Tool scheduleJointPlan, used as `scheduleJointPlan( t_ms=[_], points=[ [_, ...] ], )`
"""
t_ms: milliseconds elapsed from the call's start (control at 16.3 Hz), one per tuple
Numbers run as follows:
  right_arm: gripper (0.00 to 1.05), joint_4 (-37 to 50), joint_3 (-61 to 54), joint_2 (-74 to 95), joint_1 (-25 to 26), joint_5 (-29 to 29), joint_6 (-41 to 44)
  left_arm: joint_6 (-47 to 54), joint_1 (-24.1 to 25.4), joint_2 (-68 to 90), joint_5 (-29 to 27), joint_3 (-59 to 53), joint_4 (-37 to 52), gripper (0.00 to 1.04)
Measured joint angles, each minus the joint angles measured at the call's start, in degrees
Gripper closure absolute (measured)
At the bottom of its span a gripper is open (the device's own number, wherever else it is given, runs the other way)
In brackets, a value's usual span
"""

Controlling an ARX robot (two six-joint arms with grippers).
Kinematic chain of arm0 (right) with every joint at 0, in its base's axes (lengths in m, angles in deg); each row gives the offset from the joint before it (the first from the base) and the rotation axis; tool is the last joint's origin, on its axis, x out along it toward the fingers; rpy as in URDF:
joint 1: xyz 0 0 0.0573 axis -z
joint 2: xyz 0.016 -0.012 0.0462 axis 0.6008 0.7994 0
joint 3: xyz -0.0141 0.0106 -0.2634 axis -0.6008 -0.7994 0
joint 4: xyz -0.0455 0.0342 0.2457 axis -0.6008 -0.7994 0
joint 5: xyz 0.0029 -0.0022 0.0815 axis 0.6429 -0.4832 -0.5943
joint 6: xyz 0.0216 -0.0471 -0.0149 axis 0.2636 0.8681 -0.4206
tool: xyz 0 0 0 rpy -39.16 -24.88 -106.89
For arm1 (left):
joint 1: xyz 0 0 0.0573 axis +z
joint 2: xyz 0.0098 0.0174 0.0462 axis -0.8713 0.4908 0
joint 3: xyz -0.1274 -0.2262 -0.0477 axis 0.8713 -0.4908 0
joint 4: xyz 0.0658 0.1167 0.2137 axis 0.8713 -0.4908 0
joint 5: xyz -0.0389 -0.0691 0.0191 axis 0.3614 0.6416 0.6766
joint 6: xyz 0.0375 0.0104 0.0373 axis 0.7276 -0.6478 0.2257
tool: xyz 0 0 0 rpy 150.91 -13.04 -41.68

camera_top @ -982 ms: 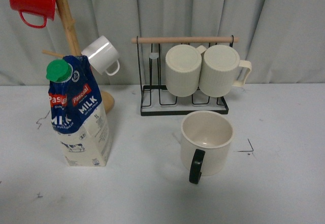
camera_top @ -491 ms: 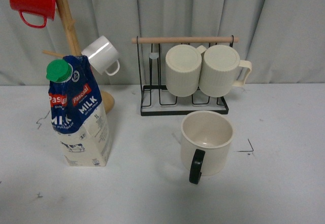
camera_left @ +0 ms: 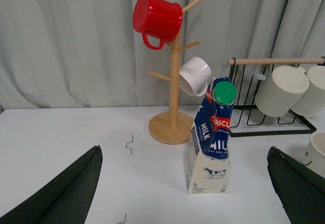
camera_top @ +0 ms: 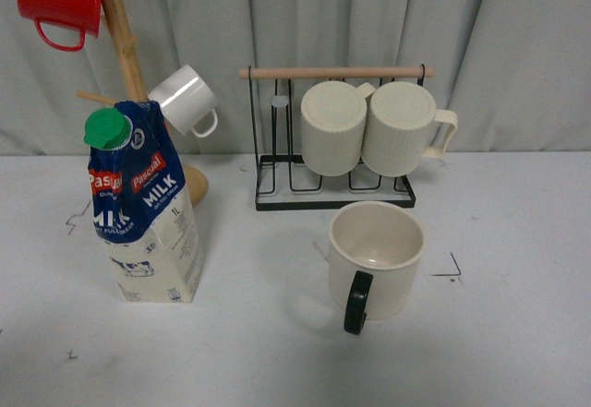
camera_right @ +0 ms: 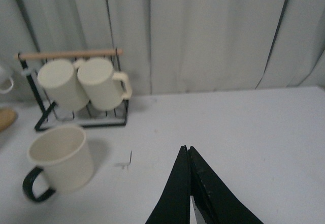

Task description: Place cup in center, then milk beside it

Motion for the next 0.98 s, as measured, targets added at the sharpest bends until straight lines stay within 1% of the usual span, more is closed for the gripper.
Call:
scheduleJointPlan(
  t_ms=[61, 123, 184, 246, 430, 491, 553, 675, 737, 798, 982],
  points=[
    [1.03, -6.8, -0.1, -6.1, 0.0, -0.1, 0.0, 0.0, 0.0, 0.0, -0.1, 0.0, 0.0, 0.07],
    [1.03, -5.6, 0.2, -7.2, 0.0, -0.2, 0.0, 0.0, 0.0, 0.0, 0.0, 0.0, 0.0, 0.07],
    [1.03, -6.9, -0.1, -7.2, 0.0, -0.1, 0.0, 0.0, 0.0, 0.0, 0.0, 0.0, 0.0, 0.07],
    [0.99, -6.4, -0.1, -7.2, 0.0, -0.2, 0.0, 0.0, 0.0, 0.0, 0.0, 0.0, 0.0, 0.07],
    [0.61, -6.5, -0.1, -7.2, 0.0, -0.1, 0.0, 0.0, 0.0, 0.0, 0.0, 0.0, 0.0, 0.07],
    [0.49, -6.5, -0.1, -7.2, 0.0, -0.1, 0.0, -1.6, -1.6, 2.0, -3.7, 2.2, -7.4, 0.07],
    [0.38, -6.5, -0.1, -7.2, 0.0, -0.1, 0.1, -3.8, -4.6, 10.4, -8.4, 5.7, -12.5, 0.07],
    [0.12, -6.5, -0.1, -7.2, 0.0, -0.2, 0.0, -5.3, -7.8, 24.2, -10.5, 8.5, -4.5, 0.07],
    [0.04, -6.5, -0.1, -7.2, 0.0, -0.2, 0.0, -4.9, -9.6, 31.7, -10.9, 10.4, 1.2, 0.07],
    [0.07, -6.4, -0.1, -7.2, 0.0, -0.2, 0.0, -4.3, -11.2, 39.7, -10.6, 12.1, 7.3, 0.07],
    [0.06, -6.5, -0.1, -7.2, 0.0, -0.2, 0.0, -2.6, -14.8, 62.8, -10.8, 17.5, 22.7, 0.07]
  ],
)
